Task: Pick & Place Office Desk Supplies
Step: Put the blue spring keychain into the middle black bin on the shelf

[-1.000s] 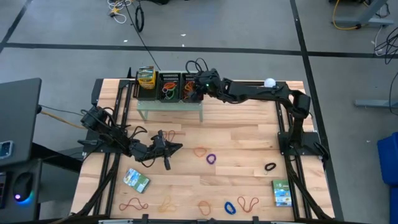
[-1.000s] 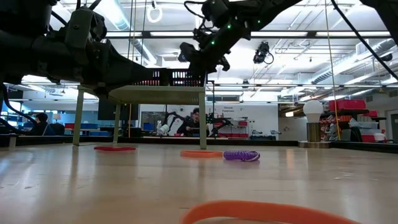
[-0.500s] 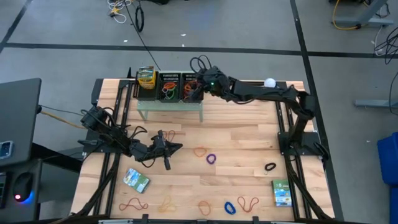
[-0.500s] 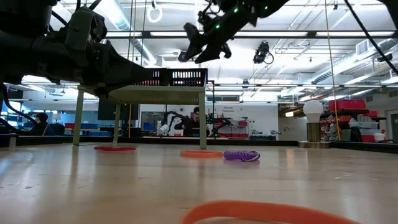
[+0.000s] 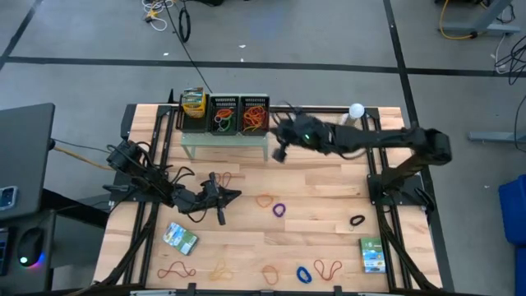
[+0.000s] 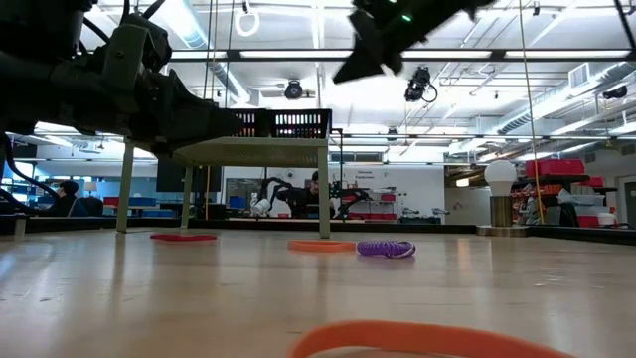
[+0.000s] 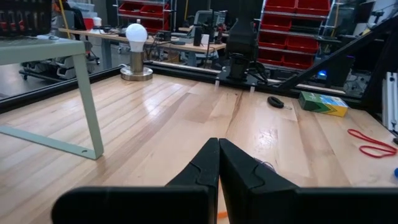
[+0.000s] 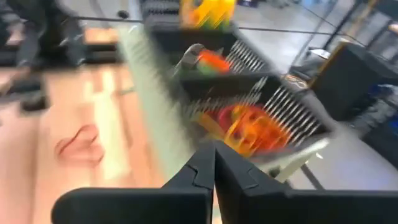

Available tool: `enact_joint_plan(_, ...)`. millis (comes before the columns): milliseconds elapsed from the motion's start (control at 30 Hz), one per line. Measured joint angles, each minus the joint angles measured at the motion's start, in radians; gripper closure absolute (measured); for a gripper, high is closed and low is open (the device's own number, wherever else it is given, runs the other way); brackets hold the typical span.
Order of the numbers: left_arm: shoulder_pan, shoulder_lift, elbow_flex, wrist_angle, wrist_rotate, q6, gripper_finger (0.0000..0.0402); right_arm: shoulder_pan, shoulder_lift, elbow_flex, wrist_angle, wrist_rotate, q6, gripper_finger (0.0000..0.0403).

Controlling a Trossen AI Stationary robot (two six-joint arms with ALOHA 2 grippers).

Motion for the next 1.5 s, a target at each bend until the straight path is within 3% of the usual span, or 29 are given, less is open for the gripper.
enact_joint_plan(200, 0.0, 0.001, 0.02, -0.046, 0.004, -0.021, 0.0388, 0.109, -0.156, -0.337, 0.234, 0.007, 0.052, 0.038)
enact_joint_plan(400, 0.014, 0.001, 0.057, -0.112, 0.014, -0.026, 0.0388, 0.243, -0.282, -0.519, 0.249, 0.121, 0.199, 0.0398)
enact_joint_plan(533, 0.047, 0.001, 0.093, -0.168, 0.069, -0.079, 0.0388, 0.335, -0.32, -0.594, 0.241, 0.173, 0.314, 0.0394)
enact_joint_plan(667, 0.076, 0.001, 0.134, -0.242, 0.109, -0.087, 0.0388, 0.438, -0.321, -0.603, 0.097, 0.299, 0.471, 0.0385)
enact_joint_plan(833, 0.079, 0.001, 0.168, -0.33, 0.11, -0.078, 0.0391, 0.524, -0.321, -0.603, -0.044, 0.322, 0.646, 0.039)
enact_joint_plan(1067, 0.079, 0.001, 0.17, -0.352, 0.109, -0.079, 0.0391, 0.592, -0.306, -0.526, -0.382, 0.269, 0.895, 0.0395)
enact_joint_plan(1200, 0.079, 0.001, 0.17, -0.353, 0.109, -0.079, 0.0392, 0.618, -0.238, -0.444, -0.581, 0.183, 0.971, 0.0395)
enact_joint_plan(1367, 0.079, 0.001, 0.17, -0.354, 0.109, -0.08, 0.0392, 0.641, -0.081, -0.37, -0.624, -0.026, 0.964, 0.0391)
enact_joint_plan(1500, 0.079, 0.001, 0.17, -0.354, 0.109, -0.08, 0.0392, 0.692, 0.052, -0.292, -0.595, -0.177, 0.964, 0.0362)
